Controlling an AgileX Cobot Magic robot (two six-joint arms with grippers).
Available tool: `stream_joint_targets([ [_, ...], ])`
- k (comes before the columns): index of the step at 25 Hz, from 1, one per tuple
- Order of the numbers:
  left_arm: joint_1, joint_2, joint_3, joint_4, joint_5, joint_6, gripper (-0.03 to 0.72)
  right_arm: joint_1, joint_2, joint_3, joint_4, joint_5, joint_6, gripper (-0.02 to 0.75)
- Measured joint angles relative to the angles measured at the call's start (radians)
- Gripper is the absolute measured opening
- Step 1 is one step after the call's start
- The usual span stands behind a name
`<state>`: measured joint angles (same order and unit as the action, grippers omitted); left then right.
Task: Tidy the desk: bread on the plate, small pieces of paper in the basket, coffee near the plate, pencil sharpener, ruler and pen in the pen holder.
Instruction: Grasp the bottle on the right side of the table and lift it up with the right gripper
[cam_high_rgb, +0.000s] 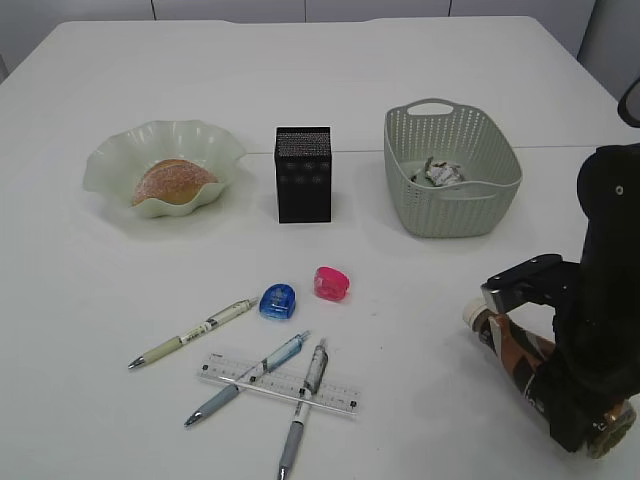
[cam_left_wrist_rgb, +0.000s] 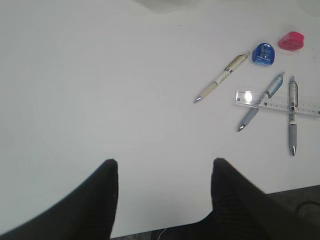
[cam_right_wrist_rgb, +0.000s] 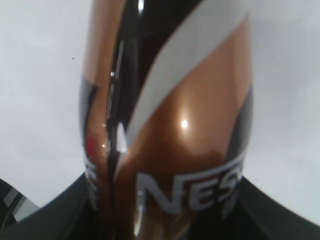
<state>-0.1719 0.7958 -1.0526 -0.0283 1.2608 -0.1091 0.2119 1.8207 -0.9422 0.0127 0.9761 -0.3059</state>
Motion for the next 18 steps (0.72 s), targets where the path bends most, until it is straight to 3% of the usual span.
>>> stream_joint_targets([
  [8,0.000,0.000,0.000,0.000,0.000,0.000,0.424,0.000,0.000,-0.004,0.064,0.041,-0.009,0.407],
  [18,0.000,0.000,0.000,-0.002,0.000,0.000,0.423,0.000,-0.262,-0.004,0.359,-0.060,-0.244,0.406],
])
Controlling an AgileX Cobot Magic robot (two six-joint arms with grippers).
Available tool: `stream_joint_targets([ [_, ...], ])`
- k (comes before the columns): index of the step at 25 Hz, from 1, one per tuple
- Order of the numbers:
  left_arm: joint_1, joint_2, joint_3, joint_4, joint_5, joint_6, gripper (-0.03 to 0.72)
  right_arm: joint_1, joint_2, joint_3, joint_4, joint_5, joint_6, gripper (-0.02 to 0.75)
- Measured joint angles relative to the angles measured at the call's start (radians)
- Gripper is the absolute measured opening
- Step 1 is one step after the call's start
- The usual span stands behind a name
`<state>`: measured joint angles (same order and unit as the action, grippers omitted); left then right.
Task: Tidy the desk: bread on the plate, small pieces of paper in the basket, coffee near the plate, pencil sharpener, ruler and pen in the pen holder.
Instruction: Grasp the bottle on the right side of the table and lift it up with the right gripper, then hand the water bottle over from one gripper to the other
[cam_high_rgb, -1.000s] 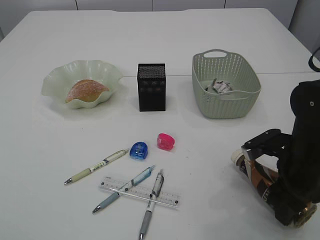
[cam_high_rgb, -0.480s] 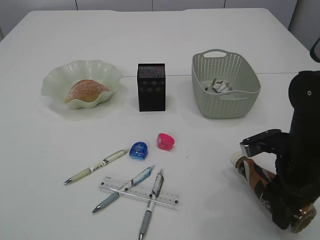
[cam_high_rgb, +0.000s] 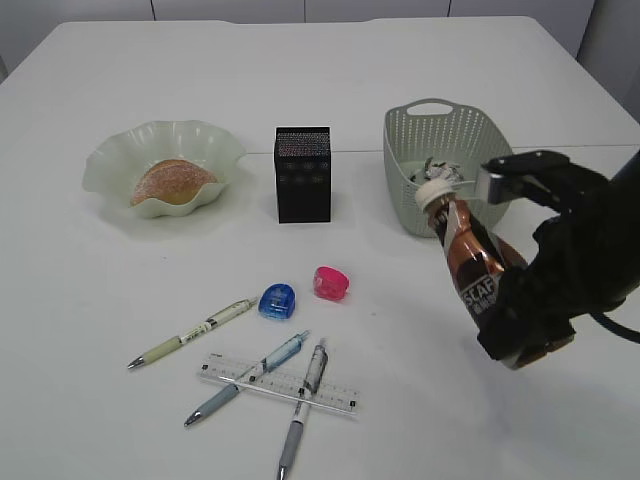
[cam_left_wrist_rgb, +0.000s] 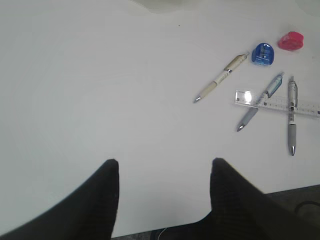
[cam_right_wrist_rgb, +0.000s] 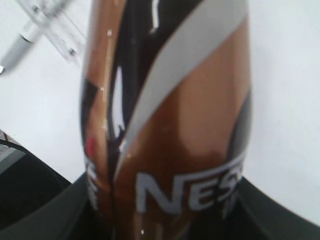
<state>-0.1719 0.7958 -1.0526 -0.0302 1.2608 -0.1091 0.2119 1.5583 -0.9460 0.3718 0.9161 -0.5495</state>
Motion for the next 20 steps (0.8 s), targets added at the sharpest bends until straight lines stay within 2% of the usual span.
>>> stream_joint_targets([
  [6,0.000,0.000,0.000,-0.002,0.000,-0.012,0.423,0.000,-0.131,0.005,0.235,-0.004,-0.252,0.406],
  [11,0.000,0.000,0.000,-0.031,0.000,-0.017,0.423,0.000,-0.171,0.006,0.468,0.000,-0.537,0.406],
  [16,0.000,0.000,0.000,-0.103,-0.056,-0.017,0.423,0.000,-0.173,0.006,0.723,0.066,-0.781,0.406],
  [20,0.000,0.000,0.000,-0.227,-0.161,0.029,0.424,0.000,-0.173,0.007,0.914,0.152,-0.915,0.406],
])
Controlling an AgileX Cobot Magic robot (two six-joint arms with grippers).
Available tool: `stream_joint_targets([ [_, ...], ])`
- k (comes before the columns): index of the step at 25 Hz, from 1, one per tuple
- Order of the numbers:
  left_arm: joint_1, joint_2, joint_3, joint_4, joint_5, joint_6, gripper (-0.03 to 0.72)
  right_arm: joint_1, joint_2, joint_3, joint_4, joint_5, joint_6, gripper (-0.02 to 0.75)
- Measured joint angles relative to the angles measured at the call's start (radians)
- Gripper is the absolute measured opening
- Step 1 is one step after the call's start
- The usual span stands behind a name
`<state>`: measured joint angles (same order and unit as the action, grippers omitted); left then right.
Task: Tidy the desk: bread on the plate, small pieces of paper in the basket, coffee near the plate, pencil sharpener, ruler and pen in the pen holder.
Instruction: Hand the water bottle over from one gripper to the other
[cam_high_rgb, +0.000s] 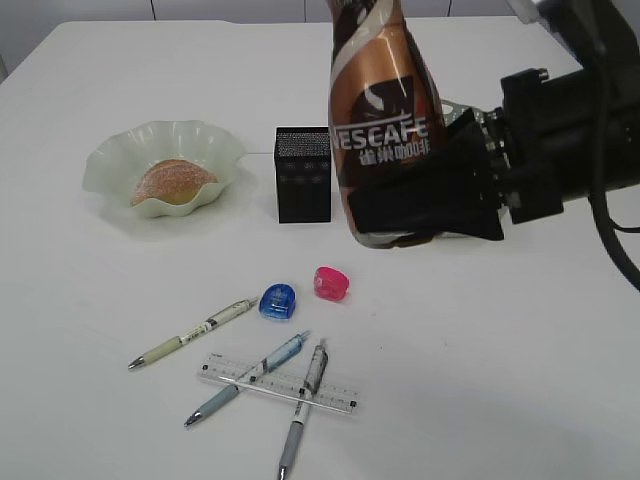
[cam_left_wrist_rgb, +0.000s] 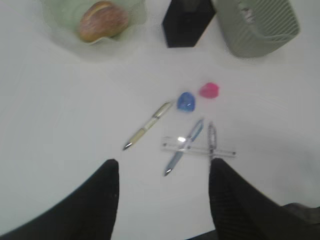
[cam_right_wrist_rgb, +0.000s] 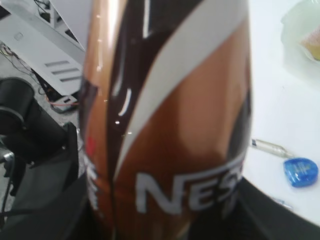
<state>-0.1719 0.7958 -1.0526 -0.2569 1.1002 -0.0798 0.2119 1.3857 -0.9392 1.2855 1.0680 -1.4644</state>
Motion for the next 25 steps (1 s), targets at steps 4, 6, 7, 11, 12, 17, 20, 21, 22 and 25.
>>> stream_joint_targets([
  [4,0.000,0.029,0.000,-0.223,-0.086,0.145,0.424,0.000,-0.001,0.000,0.090,0.046,-0.024,0.406],
  [6,0.000,0.068,0.000,-0.368,-0.109,0.246,0.427,0.000,-0.001,0.000,0.106,0.078,-0.026,0.406],
  [7,0.000,0.087,0.000,-0.427,-0.119,0.305,0.433,0.000,-0.001,0.000,0.111,0.087,-0.026,0.406],
  [11,0.000,0.183,0.002,-0.677,-0.128,0.525,0.508,0.000,-0.001,0.000,0.140,0.100,-0.028,0.406],
  [12,0.000,0.209,0.002,-0.723,-0.128,0.568,0.535,0.000,-0.001,0.000,0.147,0.100,-0.028,0.406],
  [17,0.000,0.319,0.002,-1.008,-0.096,0.818,0.596,0.000,-0.001,0.000,0.189,0.100,-0.028,0.406],
  [20,0.000,0.373,0.002,-1.145,-0.078,0.944,0.598,0.000,-0.001,0.000,0.205,0.100,-0.028,0.406],
  [21,0.000,0.390,0.002,-1.171,-0.075,0.974,0.598,0.000,-0.001,0.000,0.208,0.100,-0.028,0.406],
  [22,0.000,0.404,0.002,-1.184,-0.070,0.996,0.598,0.000,-0.001,0.000,0.210,0.100,-0.028,0.406],
  [25,-0.009,0.454,-0.014,-1.195,-0.051,1.046,0.598,0.000,-0.001,0.000,0.219,0.100,-0.028,0.406],
])
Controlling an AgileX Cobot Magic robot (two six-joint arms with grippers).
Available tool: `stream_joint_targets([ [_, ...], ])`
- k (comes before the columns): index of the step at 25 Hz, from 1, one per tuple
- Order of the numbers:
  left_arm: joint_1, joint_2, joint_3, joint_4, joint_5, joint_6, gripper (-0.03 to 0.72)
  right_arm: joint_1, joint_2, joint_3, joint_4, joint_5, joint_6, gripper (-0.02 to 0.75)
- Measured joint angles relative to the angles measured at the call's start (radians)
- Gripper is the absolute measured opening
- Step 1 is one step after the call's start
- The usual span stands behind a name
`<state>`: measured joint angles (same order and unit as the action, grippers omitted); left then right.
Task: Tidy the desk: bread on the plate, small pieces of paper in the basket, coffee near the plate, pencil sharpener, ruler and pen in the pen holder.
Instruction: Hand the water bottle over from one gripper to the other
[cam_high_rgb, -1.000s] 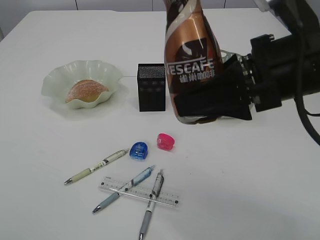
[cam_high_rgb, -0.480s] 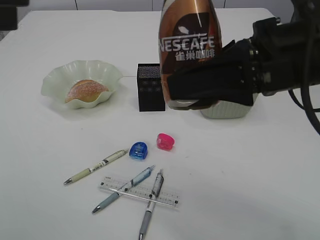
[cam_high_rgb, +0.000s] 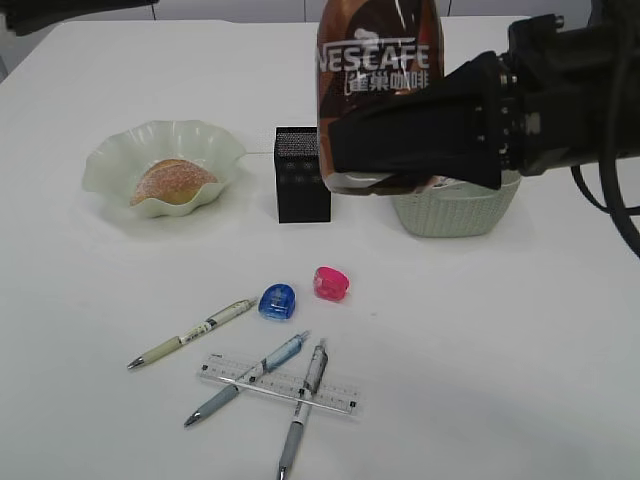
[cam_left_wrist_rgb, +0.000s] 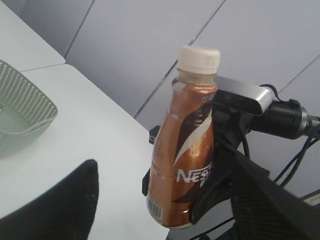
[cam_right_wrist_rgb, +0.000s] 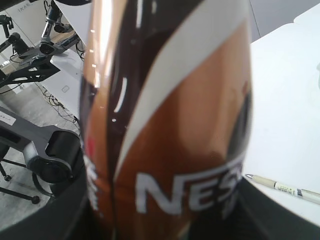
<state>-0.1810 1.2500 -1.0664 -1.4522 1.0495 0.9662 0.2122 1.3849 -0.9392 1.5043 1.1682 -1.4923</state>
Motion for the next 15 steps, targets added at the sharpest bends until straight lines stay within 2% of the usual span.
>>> stream_joint_targets([
  [7,-0.073,0.108,-0.113,0.037,0.025,0.033,0.598,0.000,0.000,0.000,-0.004,0.000,0.000,0.406],
  [15,-0.100,0.220,-0.193,0.047,0.035,0.033,0.598,0.000,0.000,0.000,-0.021,0.000,0.000,0.406],
])
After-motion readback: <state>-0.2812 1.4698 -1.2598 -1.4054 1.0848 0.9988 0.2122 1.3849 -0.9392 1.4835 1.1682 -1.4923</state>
